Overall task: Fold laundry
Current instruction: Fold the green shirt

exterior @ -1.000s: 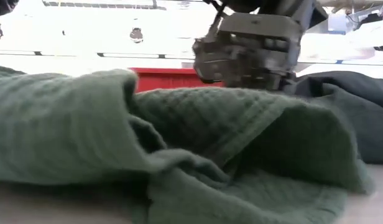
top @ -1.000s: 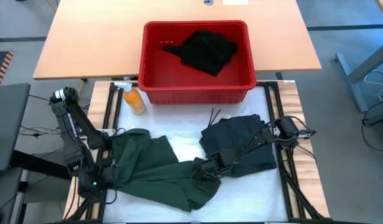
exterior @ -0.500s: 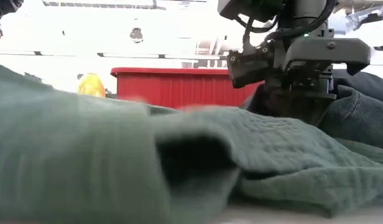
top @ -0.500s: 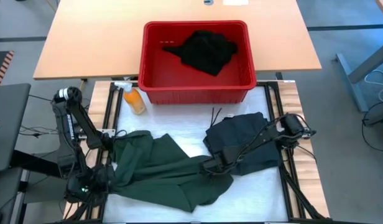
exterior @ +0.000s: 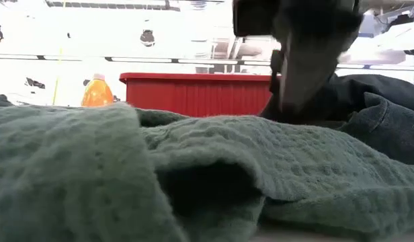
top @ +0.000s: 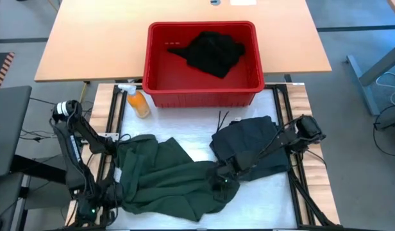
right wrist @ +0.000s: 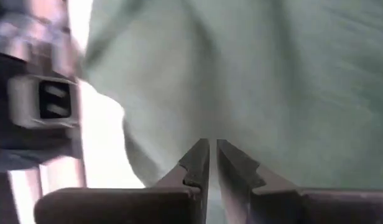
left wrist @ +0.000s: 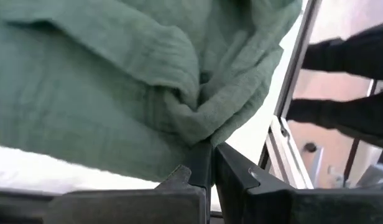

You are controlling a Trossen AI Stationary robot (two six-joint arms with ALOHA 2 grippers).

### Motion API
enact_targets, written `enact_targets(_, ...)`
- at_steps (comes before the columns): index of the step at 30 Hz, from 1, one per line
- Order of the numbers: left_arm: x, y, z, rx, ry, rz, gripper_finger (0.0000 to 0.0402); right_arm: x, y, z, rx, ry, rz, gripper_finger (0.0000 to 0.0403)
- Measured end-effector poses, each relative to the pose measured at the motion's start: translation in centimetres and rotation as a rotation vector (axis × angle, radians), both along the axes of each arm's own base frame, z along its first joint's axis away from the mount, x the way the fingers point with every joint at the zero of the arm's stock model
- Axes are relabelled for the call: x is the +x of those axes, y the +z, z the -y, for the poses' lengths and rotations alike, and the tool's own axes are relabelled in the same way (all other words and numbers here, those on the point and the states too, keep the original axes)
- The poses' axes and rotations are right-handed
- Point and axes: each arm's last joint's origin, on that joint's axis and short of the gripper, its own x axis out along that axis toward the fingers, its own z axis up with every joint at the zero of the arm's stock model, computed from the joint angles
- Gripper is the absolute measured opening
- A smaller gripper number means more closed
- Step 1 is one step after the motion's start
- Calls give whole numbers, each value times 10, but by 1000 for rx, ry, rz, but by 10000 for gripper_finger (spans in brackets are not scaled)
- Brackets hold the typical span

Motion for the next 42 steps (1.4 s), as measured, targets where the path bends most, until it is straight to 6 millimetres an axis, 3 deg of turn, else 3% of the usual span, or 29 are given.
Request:
enact_targets(3, 4, -9, 11, 5, -45, 41, 0, 7, -6, -21, 63, 13, 84, 65)
enact_targets(7, 9, -27, 30, 13, -126, 105, 0, 15, -30, -41, 137, -26, 97, 65)
enact_targets(11, 13, -45, 47, 5, -203, 141, 0, 16, -63, -50, 177, -127, -24, 65)
enact_targets(15, 16, -54, 54, 6, -271, 170, 0, 4, -73, -58, 192, -215, -189, 57)
enact_targets(20, 21, -56, 47, 99, -286, 200, 0, -28, -54, -56, 48, -280, -356, 28)
enact_targets(24, 31, -60, 34, 222, -244, 190, 0, -52, -31, -34, -128, -443, -440, 15)
enact_targets(30, 53, -63, 15, 349, -159, 179, 0, -63, 19, -17, -114, -449, -333, 49)
enact_targets(33, 64, -62, 9, 389, -137, 223, 0, -62, 37, -24, -28, -357, -202, 62)
enact_targets(37, 69, -62, 6, 413, -130, 237, 0, -48, 62, -46, 132, -189, 112, 69)
enact_targets(42, 71, -62, 5, 408, -101, 230, 0, -31, 53, -72, 209, -88, 286, 81)
